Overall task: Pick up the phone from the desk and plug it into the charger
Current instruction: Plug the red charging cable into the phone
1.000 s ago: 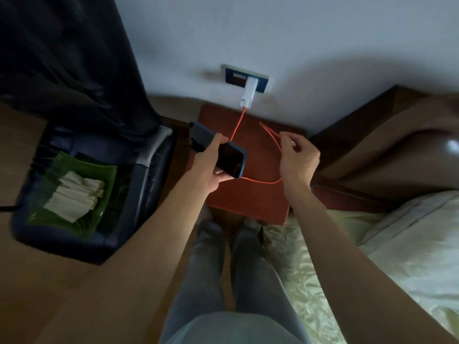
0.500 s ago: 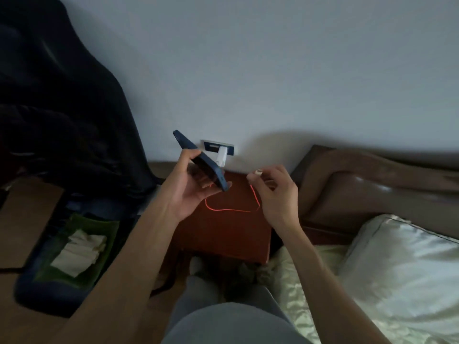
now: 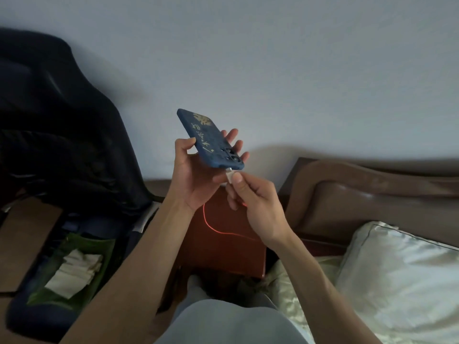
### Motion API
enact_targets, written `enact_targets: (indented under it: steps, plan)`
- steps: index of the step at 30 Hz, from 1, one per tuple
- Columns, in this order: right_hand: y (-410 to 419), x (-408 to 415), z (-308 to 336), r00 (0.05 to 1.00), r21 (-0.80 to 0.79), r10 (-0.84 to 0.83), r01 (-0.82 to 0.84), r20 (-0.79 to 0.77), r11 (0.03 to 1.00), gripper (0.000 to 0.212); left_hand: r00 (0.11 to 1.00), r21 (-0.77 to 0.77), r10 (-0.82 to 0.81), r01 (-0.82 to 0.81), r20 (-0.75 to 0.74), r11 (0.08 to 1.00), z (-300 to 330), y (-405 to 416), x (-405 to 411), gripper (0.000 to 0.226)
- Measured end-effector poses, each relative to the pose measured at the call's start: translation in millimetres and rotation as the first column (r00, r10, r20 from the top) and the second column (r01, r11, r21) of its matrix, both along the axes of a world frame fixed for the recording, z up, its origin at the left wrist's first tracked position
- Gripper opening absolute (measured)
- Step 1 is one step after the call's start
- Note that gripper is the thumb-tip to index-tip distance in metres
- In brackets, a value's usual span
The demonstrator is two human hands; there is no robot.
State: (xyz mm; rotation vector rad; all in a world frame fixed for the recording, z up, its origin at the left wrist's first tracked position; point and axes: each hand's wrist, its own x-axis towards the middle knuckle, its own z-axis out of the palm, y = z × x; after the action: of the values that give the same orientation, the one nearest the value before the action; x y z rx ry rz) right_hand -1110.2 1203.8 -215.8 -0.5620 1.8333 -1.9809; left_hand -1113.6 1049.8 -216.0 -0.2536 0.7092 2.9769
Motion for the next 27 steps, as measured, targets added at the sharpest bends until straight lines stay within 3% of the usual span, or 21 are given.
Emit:
enact_targets:
  steps: [4,8,11,16,20,24,27]
  plan:
    - [-3,7,5,0.989,-0.059,0.033,-0.025,0.147,0.998,0.033,0.995,0.008,-0.063,0.064,-0.082,0.998,-1,6,-6,0.071]
    - [-5,7,2,0.956,-0.027,-0.137,0.149,0.261,0.988,0.032,0.998,-0.036,-0.066,0.065,-0.017,0.997,-3,9,-12,0.067]
    - [-1,6,-5,0.929,0.099,-0.303,0.288,0.213,0.952,0.039,0.992,-0.129,0.001,0.016,0.126,0.992,-5,12,-15,0.057]
    - [2,8,-12,0.91,0.202,-0.397,0.369,0.119,0.907,0.027,0.9,-0.245,0.196,-0.104,0.389,0.964,-4,20,-23,0.044]
    - [1,11,-12,0.898,0.208,-0.438,0.421,0.039,0.883,0.019,0.862,-0.36,0.256,-0.092,0.438,0.928,-4,21,-27,0.034]
    - [2,6,-7,0.906,0.189,-0.421,0.408,0.035,0.893,0.013,0.849,-0.469,0.275,-0.037,0.451,0.883,-9,20,-29,0.049]
    - [2,5,-6,0.914,0.205,-0.405,0.394,0.014,0.896,0.012,0.84,-0.517,0.302,-0.03,0.451,0.855,-7,23,-32,0.047]
